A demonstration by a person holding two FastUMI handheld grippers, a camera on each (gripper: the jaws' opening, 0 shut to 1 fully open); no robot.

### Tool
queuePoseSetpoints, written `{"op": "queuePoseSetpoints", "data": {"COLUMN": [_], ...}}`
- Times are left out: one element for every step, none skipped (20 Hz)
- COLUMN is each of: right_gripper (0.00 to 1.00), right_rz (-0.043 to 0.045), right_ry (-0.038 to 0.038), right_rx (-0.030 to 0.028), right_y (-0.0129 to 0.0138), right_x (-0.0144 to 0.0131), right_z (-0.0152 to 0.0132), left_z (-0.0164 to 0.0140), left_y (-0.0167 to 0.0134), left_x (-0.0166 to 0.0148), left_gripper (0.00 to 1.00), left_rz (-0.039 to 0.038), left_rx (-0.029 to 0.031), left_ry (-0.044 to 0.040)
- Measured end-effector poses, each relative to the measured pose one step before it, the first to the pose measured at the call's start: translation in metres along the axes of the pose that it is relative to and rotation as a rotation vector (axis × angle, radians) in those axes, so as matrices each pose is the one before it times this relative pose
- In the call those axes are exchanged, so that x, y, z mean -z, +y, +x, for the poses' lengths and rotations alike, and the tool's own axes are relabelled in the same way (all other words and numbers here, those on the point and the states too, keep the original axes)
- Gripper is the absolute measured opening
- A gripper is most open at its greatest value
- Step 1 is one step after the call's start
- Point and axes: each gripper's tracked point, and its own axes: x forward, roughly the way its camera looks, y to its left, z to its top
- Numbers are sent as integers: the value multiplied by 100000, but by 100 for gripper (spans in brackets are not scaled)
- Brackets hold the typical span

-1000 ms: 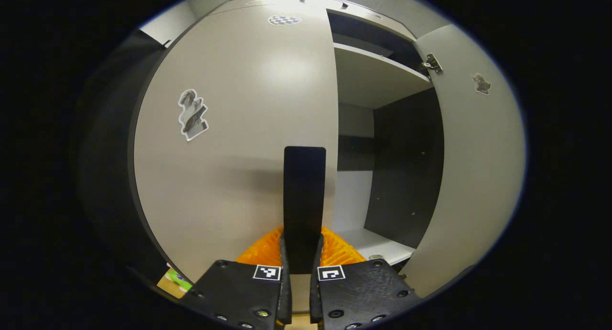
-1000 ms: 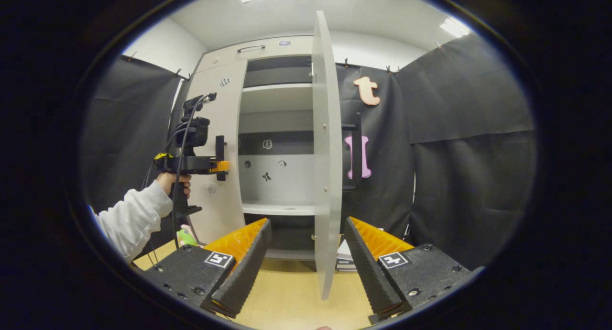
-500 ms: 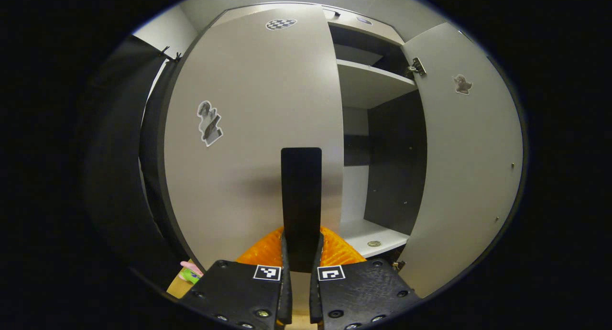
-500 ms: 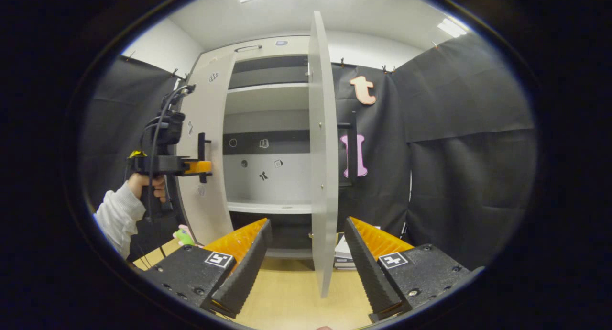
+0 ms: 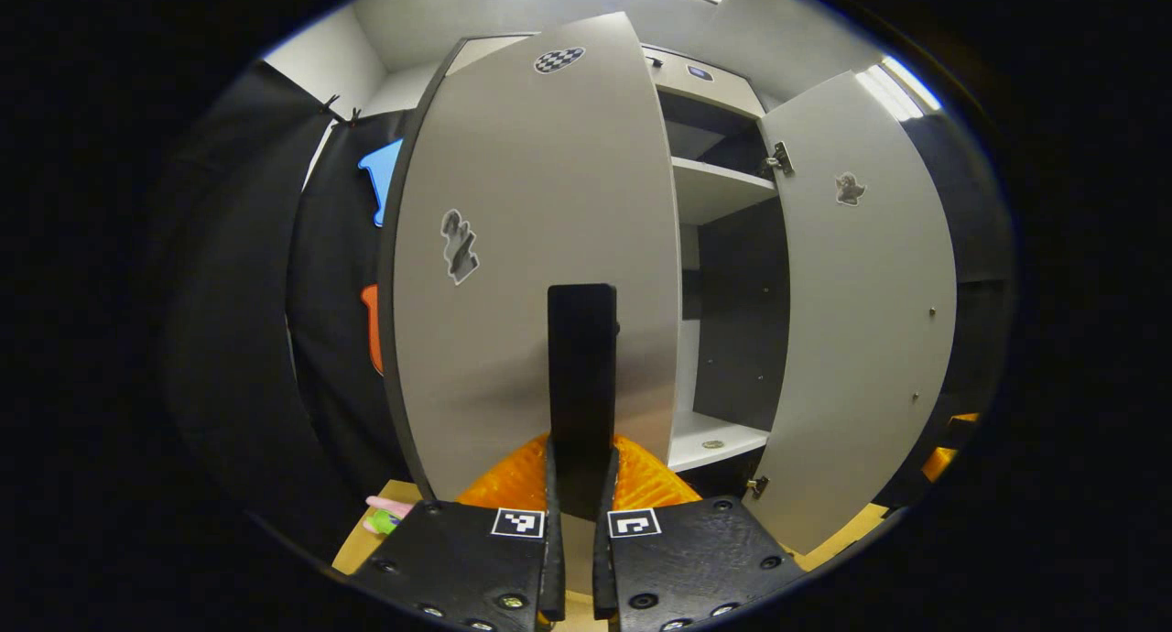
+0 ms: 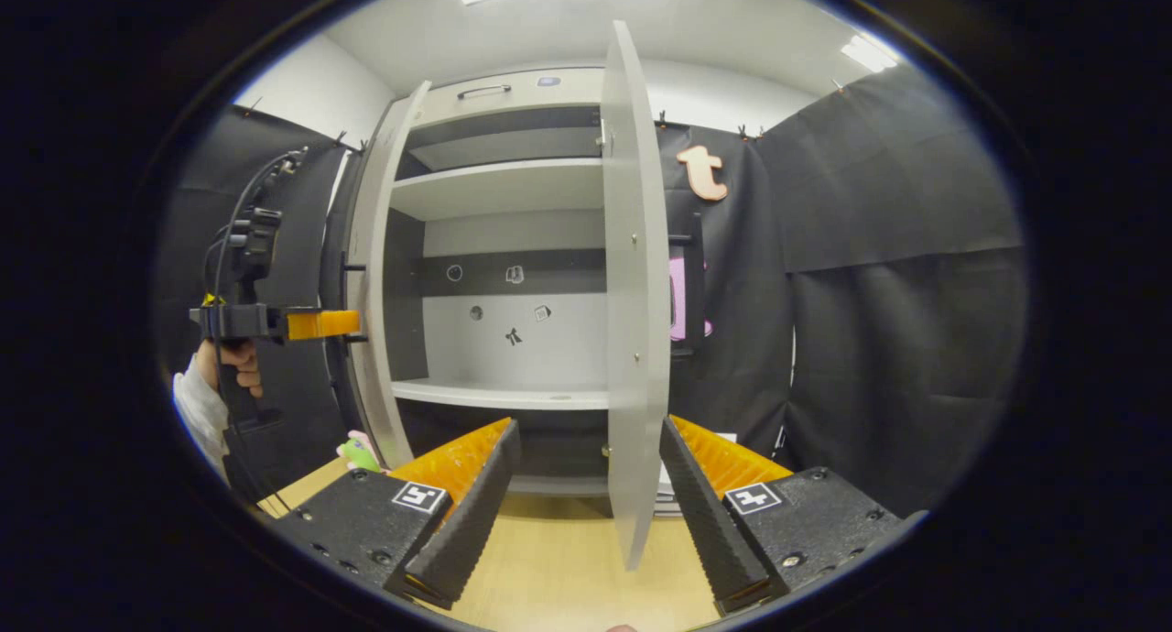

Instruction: Open the right door of the double-door shoe cabinet with the right hand, and open the left door with the left hand.

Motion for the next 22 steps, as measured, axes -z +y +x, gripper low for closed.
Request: {"op": "queuePoseSetpoints", "data": {"right_gripper": [95, 96, 96, 96, 95, 95, 95, 96, 95, 96, 95, 96, 96, 96, 96, 96, 96, 96, 96, 96, 96, 96], "right_rz": [-49, 153, 231, 134, 47, 113, 117, 69, 143, 147, 64, 59, 65, -28, -244, -300, -294, 15, 82, 140, 180, 59], "right_ry": [-97, -160, -293, -272, -339, -552, -395, -292, -429, -528, -54, 254, -557, -826, -492, 26, 211, 44, 301, 408, 206, 296], "right_rx": [-192, -273, -532, -504, -452, -600, -701, -554, -476, -699, -632, -601, -510, -227, 84, 548, 366, 514, 368, 340, 385, 490], "right_y": [57, 99, 162, 168, 197, 180, 246, 203, 132, 223, 196, 199, 162, 80, 1, -115, -51, -43, -15, -32, -49, -59], "right_x": [-63, -102, -43, 12, -40, -168, -101, -6, -66, -58, -80, 23, -25, -128, -97, 31, 99, -29, 38, 60, 11, 103], "right_z": [15, 71, 3, 143, 154, 54, 34, 147, -4, 190, 76, 25, -39, 181, 97, -29, -42, 41, -44, 37, -78, 27], "left_z": [-572, -613, -566, -788, -932, -717, -750, -535, -821, -68, -105, -313, 118, 32, -149, 78, -76, -26, 154, -103, -80, -32], "left_y": [468, 580, 700, 854, 1110, 1192, 1349, 1295, 1298, 1176, 1131, 1219, 1490, 1416, 769, -109, 45, 382, 106, 172, 198, -119], "left_x": [33, -7, 8, 35, 79, 89, 109, -148, -146, -421, 77, 72, 115, 388, -122, 21, -133, 2, 78, 96, 139, 418], "left_gripper": [11, 11, 11, 11, 10, 10, 10, 10, 0, 6, 6, 6, 6, 6, 17, 0, 0, 0, 0, 0, 1, 3], "left_rz": [354, 137, -278, -93, 203, 719, 1016, 1082, 659, 726, -630, -1042, -818, 667, -2697, -3041, 147, 1719, 1072, 387, -25, -1256], "left_rx": [-805, -947, -1159, -1146, -1489, -1833, -2102, -1378, -1199, -845, -1408, -2003, -2482, -2842, 1498, 2044, 1217, 915, 880, 479, 700, 524], "left_ry": [-13, -15, 38, -47, 246, 97, 149, -1073, -1532, -2364, 141, 405, 520, 920, -1332, 345, -753, -549, -739, -808, -415, 703]}}
